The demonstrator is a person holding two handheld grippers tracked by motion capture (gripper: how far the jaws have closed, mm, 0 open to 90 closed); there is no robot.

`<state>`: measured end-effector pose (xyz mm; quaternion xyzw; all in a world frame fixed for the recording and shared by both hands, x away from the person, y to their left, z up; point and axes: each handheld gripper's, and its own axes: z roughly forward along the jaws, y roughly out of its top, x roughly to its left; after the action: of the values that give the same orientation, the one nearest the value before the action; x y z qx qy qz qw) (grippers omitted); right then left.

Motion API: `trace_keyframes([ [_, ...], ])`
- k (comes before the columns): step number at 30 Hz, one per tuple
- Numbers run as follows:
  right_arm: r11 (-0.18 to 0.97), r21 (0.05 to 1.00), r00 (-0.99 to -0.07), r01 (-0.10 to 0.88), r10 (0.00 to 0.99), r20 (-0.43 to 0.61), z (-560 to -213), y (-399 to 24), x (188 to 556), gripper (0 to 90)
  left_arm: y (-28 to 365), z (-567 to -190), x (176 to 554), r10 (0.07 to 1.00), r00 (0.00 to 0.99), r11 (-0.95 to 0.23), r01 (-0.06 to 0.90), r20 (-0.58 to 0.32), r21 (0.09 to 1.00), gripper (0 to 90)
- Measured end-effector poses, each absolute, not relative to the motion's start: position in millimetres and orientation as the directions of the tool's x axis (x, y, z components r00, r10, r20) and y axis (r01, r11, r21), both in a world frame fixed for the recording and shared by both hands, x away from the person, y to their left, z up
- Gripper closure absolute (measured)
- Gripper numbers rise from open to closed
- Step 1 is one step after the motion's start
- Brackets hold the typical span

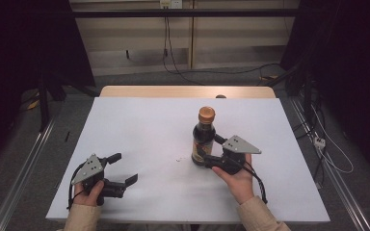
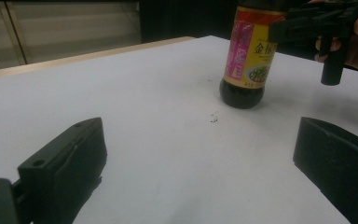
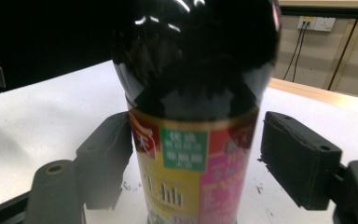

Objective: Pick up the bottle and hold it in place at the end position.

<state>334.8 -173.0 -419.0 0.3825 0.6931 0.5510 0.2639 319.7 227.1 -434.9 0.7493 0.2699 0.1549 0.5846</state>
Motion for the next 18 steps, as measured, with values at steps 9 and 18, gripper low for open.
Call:
trace_keyframes([
  [9,0.059,0.969,-0.569,0.241,0.817,0.092,-418,-165,346,26.4,227,-436,320,0.582,0.809,-0.176,0.225,-0.083,0.958,2.4],
  [18,0.05,0.972,-0.577,0.23,0.812,0.094,-420,-162,352,28.9,225,-436,321,0.578,0.813,-0.188,0.223,-0.076,0.957,2.4],
])
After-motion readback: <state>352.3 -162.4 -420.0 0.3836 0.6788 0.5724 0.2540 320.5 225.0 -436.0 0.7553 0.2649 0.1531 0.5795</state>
